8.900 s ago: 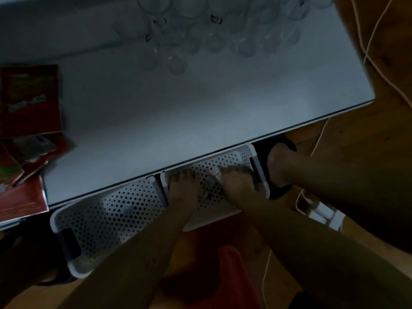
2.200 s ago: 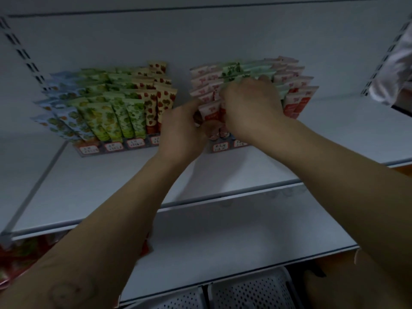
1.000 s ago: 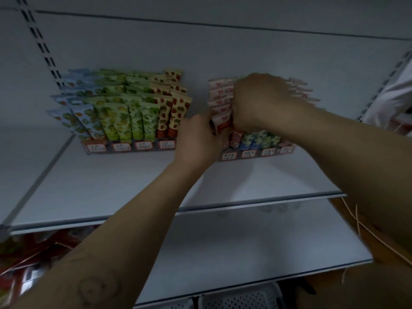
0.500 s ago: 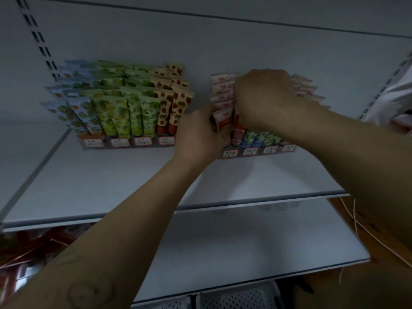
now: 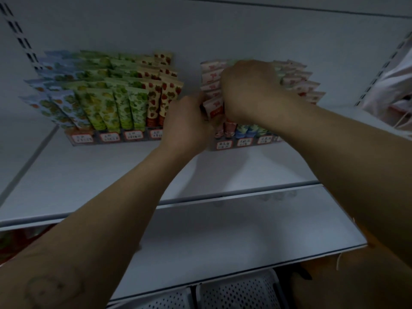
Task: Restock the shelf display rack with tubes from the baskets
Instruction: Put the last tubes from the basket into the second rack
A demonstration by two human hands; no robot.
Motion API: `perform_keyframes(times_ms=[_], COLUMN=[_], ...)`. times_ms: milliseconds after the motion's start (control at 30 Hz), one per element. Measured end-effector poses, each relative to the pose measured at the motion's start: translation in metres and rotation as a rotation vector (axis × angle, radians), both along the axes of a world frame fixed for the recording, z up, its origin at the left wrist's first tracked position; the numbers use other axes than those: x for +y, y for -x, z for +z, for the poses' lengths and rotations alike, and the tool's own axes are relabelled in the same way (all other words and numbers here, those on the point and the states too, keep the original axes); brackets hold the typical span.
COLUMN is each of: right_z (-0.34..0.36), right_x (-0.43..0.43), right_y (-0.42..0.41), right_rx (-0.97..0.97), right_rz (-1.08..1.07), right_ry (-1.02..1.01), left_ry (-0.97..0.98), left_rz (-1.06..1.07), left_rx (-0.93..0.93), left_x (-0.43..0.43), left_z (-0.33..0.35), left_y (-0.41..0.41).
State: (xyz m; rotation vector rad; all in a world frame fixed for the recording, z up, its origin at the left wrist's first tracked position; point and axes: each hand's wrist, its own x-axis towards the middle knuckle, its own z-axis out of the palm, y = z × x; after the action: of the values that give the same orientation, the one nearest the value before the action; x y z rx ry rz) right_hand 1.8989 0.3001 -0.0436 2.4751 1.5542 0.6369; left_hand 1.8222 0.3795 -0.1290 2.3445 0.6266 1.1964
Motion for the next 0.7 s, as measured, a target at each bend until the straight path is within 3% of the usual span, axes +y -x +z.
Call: perform_keyframes(times_ms=[233, 433, 700], right_z=[-0.007, -0.009, -0.01], right_x=[-0.002, -0.01, -0.013], right_y=[0.002, 0.005, 0.004], right_rx=[-0.041, -0.006, -0.032], right_rz=[0.014, 0.041, 0.047], right_ry=[-0.05, -0.081, -0.069], left_ry=[-0.039, 0.049, 0.058], left_rz=[0.009, -0.002, -0.017], left_rx=[-0.004, 0.009, 0.109], left_x=[-0.003, -0.01, -0.013], left_z=[0.002, 0.006, 0.015], left_y=[0.002, 0.004, 0.007])
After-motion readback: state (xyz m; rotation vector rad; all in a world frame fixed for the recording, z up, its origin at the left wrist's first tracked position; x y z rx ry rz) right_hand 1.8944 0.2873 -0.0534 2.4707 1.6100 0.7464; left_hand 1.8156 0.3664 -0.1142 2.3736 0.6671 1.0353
